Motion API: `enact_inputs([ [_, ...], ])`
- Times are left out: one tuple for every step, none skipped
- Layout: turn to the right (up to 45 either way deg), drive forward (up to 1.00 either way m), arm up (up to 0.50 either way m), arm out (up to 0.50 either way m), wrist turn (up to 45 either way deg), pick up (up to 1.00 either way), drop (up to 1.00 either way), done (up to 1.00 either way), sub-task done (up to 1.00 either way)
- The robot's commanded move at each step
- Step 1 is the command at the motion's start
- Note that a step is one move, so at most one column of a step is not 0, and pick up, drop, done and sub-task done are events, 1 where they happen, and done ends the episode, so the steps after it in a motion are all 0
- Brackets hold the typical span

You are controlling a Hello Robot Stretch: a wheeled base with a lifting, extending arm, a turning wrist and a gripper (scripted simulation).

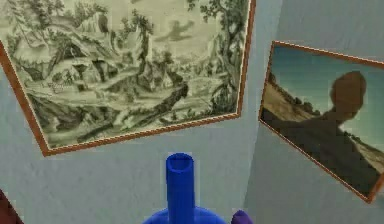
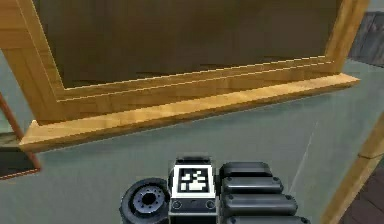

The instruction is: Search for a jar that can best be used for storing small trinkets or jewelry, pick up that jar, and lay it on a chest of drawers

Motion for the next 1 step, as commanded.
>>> enact_inputs([
  [-45.0,0.00,0.00,0.00,0.0,0.00,0.00,0.00,0.00],
])
